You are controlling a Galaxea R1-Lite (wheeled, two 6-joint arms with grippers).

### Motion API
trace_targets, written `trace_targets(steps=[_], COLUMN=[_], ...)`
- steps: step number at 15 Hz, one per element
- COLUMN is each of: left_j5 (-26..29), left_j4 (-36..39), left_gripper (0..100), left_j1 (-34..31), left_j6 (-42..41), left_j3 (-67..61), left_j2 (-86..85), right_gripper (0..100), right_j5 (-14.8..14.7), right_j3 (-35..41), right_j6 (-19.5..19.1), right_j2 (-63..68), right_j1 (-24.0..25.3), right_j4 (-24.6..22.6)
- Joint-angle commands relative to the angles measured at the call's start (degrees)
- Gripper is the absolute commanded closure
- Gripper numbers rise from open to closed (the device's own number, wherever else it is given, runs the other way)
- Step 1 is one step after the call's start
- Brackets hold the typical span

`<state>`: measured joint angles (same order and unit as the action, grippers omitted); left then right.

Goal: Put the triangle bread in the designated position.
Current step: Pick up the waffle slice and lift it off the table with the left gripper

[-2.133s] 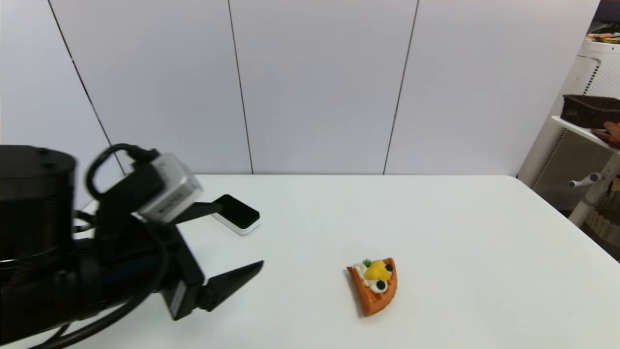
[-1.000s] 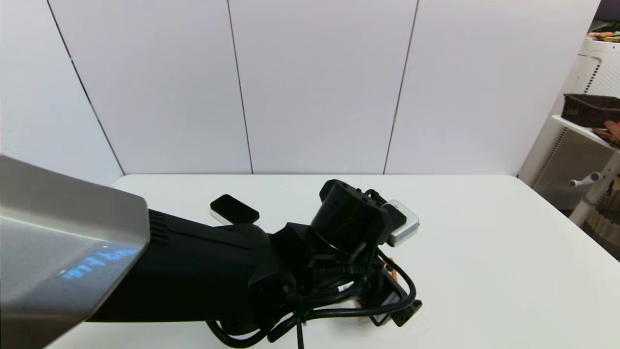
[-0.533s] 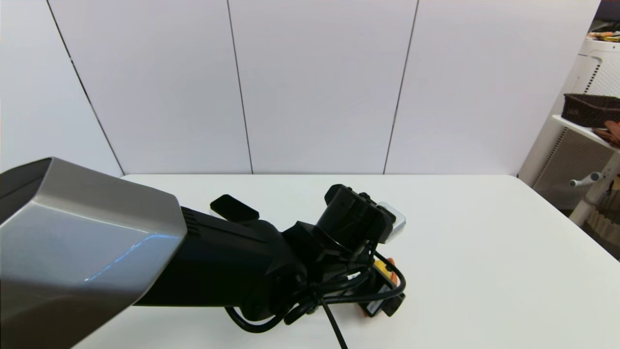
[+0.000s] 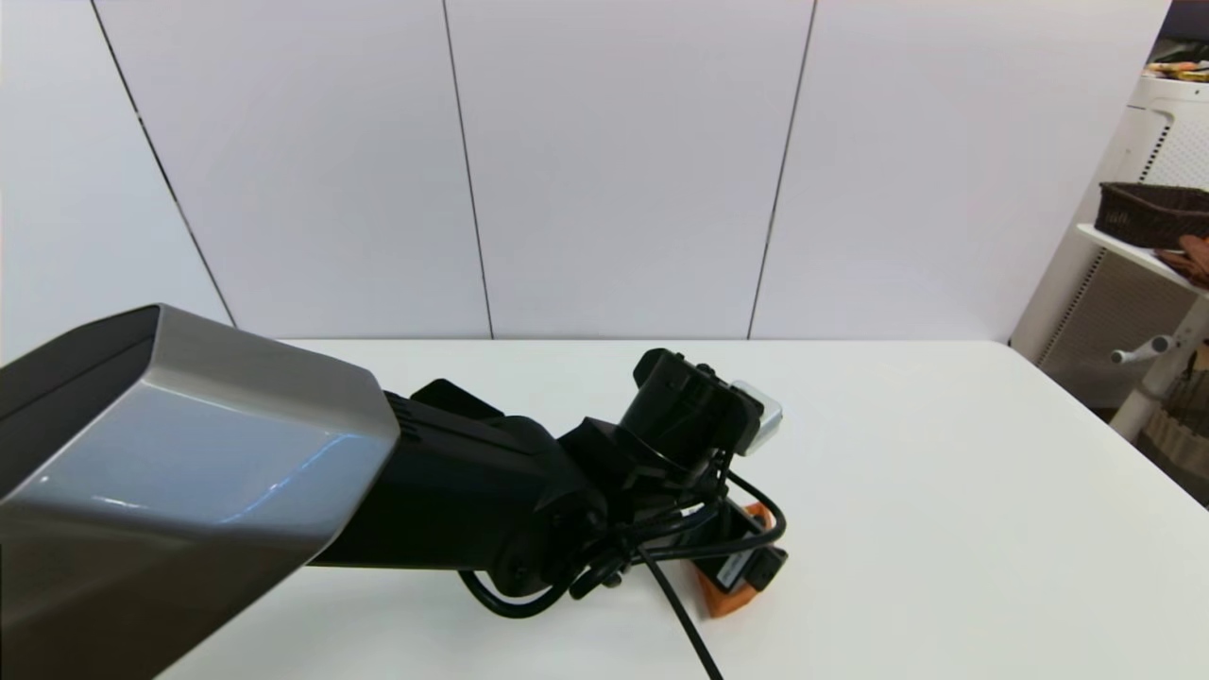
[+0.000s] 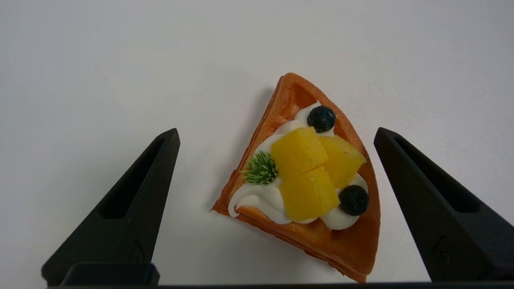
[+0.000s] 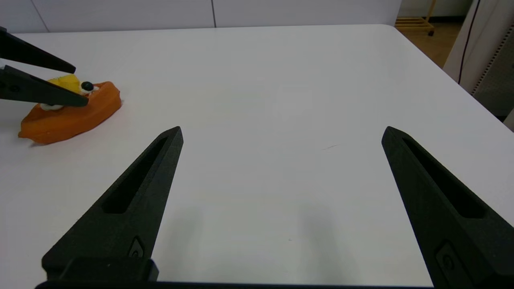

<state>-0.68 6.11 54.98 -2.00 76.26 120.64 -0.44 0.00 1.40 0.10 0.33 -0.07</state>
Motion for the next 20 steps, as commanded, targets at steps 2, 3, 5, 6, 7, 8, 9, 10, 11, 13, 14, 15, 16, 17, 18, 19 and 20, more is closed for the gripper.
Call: trace_targets(steps=[2,3,5,6,7,8,9,10,11,13,14,15,16,17,18,19,20], left_j5=[0.68,0.68,0.77,0.77,0.68,0.68,0.86,1.56,2.18,2.18,2.18,2.18,2.18,2.18,2.18,2.18,2.18], left_j4=[0.04,-0.13,-0.75,-2.42,-3.91,-4.88,-5.05,-5.14,-5.14,-5.05,-5.05,-5.05,-5.05,-5.05,-4.96,-4.96,-4.96], left_gripper=[0,0,0,0,0,0,0,0,0,100,100,100,100,100,100,100,100], left_j1=[0.13,0.13,0.13,0.13,0.13,0.13,0.13,0.13,0.13,0.13,0.13,0.13,0.13,0.13,0.13,0.13,0.13], left_j6=[0.33,0.51,0.51,0.51,0.51,0.51,0.51,0.51,0.59,0.51,0.51,0.51,0.51,0.51,0.59,0.59,0.59], left_j3=[0.73,0.64,0.46,0.46,0.64,0.73,0.73,0.64,0.73,0.82,0.9,0.9,1.08,1.34,1.34,1.34,1.34], left_j2=[0.48,0.56,0.65,0.65,0.74,1.09,1.35,1.62,2.06,2.58,2.76,3.02,3.11,3.2,3.2,3.2,3.11], right_gripper=[0,0,0,0,0,0,0,0,0,0,0,0,0,0,0,0,0], right_j5=[0.0,0.0,0.0,0.0,0.0,0.0,0.0,0.0,0.0,0.0,0.0,0.0,0.0,0.0,0.0,0.0,0.0], right_j3=[0.0,0.0,0.0,0.0,0.0,0.0,0.0,0.0,0.0,0.0,0.0,0.0,0.0,0.0,0.0,0.0,0.0], right_j6=[0.0,0.0,0.0,0.0,0.0,0.0,0.0,0.0,0.0,0.0,0.0,0.0,0.0,0.0,0.0,0.0,0.0], right_j2=[-0.01,-0.01,-0.01,-0.01,-0.01,-0.01,-0.01,-0.01,-0.01,-0.01,-0.01,-0.01,-0.01,-0.01,-0.01,0.08,-0.01], right_j1=[0.02,0.02,0.02,0.02,0.02,0.02,0.02,0.02,0.02,0.02,0.02,0.02,0.02,0.02,0.02,0.02,0.02], right_j4=[-0.01,-0.01,-0.01,-0.01,-0.01,-0.01,-0.01,-0.01,-0.01,-0.01,-0.01,-0.01,-0.01,-0.01,-0.01,-0.01,-0.01])
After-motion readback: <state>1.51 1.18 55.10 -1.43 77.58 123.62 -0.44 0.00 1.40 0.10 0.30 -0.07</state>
